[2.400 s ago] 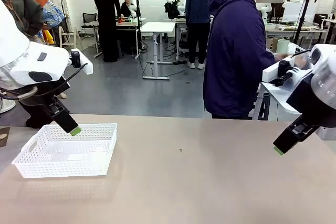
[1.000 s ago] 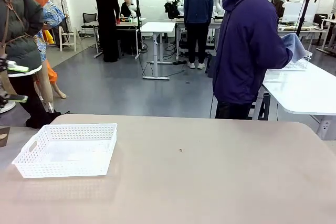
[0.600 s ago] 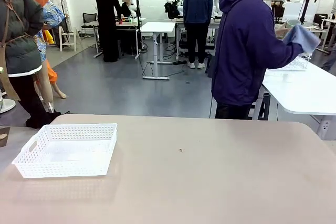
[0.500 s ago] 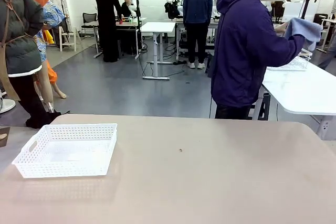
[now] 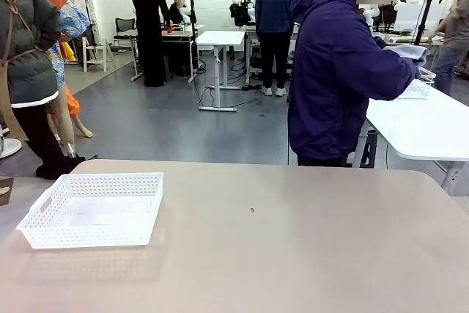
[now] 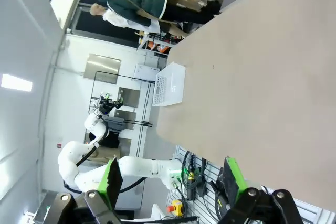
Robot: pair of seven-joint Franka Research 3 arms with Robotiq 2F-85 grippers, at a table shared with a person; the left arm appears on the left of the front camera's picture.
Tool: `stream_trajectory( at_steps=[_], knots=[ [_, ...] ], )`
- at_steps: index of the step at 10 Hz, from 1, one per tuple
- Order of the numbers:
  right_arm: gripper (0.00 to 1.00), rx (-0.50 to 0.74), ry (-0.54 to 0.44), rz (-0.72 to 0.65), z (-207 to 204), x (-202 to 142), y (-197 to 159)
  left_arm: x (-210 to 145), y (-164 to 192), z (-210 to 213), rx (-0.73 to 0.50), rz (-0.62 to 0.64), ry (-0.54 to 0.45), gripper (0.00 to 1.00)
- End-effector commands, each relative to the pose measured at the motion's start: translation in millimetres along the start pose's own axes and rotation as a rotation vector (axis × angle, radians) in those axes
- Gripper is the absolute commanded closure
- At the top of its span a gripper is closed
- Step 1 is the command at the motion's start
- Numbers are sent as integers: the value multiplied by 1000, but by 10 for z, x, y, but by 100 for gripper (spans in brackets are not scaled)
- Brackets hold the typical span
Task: Clean and organize the cups into the basket.
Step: Pick up the Organizing basket and move it to the center of the table, then pick up the Reusable plastic cup from the right side of the table and place it inside the Organizing basket.
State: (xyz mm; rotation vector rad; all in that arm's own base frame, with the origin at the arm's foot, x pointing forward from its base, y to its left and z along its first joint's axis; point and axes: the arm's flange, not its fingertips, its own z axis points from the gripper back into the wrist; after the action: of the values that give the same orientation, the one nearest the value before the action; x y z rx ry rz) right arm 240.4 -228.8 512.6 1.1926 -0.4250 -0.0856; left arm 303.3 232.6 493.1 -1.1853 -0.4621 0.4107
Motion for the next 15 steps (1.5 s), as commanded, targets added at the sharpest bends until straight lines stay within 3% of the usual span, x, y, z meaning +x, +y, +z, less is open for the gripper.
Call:
stream_trajectory(
  at_steps=[1, 15],
  knots=[
    [0, -17, 14, -11, -26, 8, -15, 6, -15, -30, -1, 0, 7, 0],
    [0, -17, 14, -11, -26, 8, -15, 6, -15, -30, -1, 0, 7, 0]
  ],
)
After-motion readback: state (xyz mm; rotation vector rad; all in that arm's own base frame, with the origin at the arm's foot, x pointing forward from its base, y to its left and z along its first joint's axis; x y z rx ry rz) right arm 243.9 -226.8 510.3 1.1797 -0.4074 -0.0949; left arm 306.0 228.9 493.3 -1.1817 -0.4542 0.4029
